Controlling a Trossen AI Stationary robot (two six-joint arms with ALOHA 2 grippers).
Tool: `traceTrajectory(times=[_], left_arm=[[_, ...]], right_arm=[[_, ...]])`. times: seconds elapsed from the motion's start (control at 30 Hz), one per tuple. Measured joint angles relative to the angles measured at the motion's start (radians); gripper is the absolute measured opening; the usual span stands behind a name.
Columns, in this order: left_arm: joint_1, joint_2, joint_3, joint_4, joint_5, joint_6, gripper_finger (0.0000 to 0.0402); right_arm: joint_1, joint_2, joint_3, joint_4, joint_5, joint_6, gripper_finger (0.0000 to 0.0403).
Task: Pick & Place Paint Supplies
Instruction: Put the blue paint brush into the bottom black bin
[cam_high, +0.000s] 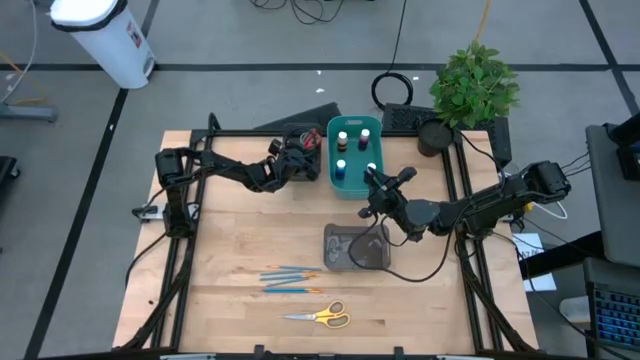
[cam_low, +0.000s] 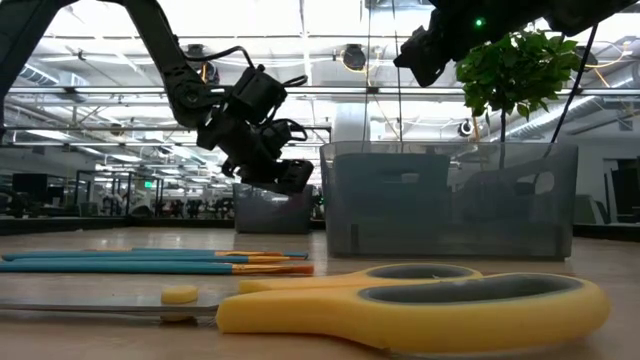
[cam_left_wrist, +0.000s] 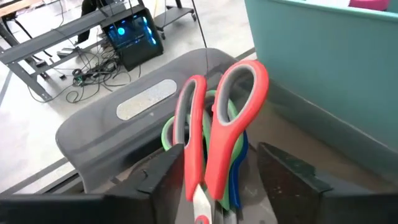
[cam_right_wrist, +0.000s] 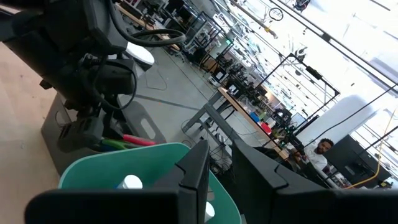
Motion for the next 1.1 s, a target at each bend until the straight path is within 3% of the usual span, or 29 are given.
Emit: traceTrajectory(times=[0.27, 0.6, 0.73, 0.87, 1.0, 1.1], left_arm=[[-0.038, -0.125, -0.001, -0.055, 0.0, 0.063, 0.0254], [-0.156, -0.46, 0.0, -0.267, 0.052, 0.078, 0.0255], [-0.214, -0.573, 0.0, -0.36, 0.209, 0.08, 0.0255], [-0.269, -0.646, 0.0, -0.517, 0.464, 0.051, 0.0255], [-0.337, -0.66, 0.0, -0.72, 0.752, 0.022, 0.0255], [-0.42, -0.638, 0.0, -0.841, 0.842, -0.002, 0.0255]], right_arm=[[0.0, 0.0, 0.0, -0.002, 0.002, 0.0, 0.0059], [0.0, 0.0, 0.0, -0.001, 0.002, 0.0, 0.0059], [0.0, 0.0, 0.0, -0.001, 0.001, 0.0, 0.0059], [0.0, 0.0, 0.0, -0.001, 0.001, 0.0, 0.0059], [0.0, 0.0, 0.0, -0.001, 0.001, 0.0, 0.0059], [0.0, 0.0, 0.0, 0.0, 0.0, 0.0, 0.0059]])
